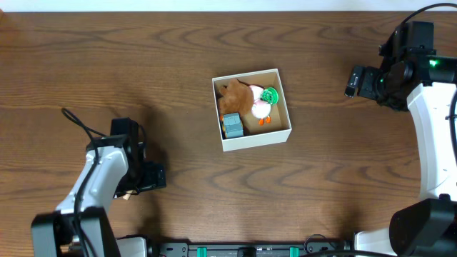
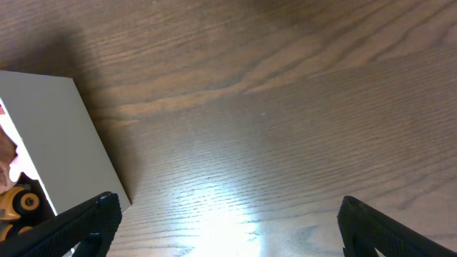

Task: Pack container
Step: 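Move the left gripper down to the pig-face lollipop toy and grasp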

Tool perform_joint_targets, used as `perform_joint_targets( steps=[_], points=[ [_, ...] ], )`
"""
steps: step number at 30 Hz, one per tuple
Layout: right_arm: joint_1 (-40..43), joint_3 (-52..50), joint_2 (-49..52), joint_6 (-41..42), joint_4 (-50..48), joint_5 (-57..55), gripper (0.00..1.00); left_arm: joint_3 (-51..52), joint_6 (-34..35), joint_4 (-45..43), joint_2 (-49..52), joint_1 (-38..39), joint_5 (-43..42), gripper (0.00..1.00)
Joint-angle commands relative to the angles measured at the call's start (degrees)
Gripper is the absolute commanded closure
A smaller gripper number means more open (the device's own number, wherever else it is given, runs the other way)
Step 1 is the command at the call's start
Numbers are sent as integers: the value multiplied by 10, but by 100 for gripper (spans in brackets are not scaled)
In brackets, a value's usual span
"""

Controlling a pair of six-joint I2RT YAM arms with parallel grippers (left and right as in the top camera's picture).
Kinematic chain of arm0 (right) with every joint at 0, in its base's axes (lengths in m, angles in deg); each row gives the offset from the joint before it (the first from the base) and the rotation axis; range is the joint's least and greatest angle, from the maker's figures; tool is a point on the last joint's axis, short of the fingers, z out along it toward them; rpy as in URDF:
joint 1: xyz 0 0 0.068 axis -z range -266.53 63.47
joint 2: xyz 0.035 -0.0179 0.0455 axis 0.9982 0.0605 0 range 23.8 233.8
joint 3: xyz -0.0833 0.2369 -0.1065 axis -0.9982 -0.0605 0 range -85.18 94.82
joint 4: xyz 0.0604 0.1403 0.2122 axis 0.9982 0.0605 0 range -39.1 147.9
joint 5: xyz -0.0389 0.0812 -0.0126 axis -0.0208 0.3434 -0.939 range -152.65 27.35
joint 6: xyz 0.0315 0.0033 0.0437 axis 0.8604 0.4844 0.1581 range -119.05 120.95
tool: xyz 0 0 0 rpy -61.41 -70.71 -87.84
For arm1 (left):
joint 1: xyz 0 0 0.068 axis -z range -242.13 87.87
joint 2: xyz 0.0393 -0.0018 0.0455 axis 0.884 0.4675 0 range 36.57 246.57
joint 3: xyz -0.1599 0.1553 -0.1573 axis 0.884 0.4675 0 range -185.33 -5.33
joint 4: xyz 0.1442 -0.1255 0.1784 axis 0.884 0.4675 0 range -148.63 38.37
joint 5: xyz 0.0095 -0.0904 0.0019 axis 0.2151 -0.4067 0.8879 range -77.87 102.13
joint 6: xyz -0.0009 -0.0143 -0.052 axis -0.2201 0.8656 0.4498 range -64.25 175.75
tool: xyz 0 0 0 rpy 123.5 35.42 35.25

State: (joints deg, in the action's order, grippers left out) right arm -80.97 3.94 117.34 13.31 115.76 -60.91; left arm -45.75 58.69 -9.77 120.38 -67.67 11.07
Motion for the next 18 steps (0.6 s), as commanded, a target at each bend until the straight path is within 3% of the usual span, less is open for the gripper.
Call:
perform_joint_targets(
  steps=[1,3,8,16,18],
  points=[
    [1,0,3,-9,-2,2,1,8,-1,-16,33,-3,16,1],
    [1,0,3,-9,-2,2,1,8,-1,-33,55,-3,15,0],
    [1,0,3,-9,-1,2,1,8,-1,-50,93,-3,15,10],
    [1,0,3,-11,-1,2,1,8,-1,-64,101,-3,15,40],
    [1,0,3,-11,-1,2,1,8,-1,-68,101,-3,15,43]
  ],
)
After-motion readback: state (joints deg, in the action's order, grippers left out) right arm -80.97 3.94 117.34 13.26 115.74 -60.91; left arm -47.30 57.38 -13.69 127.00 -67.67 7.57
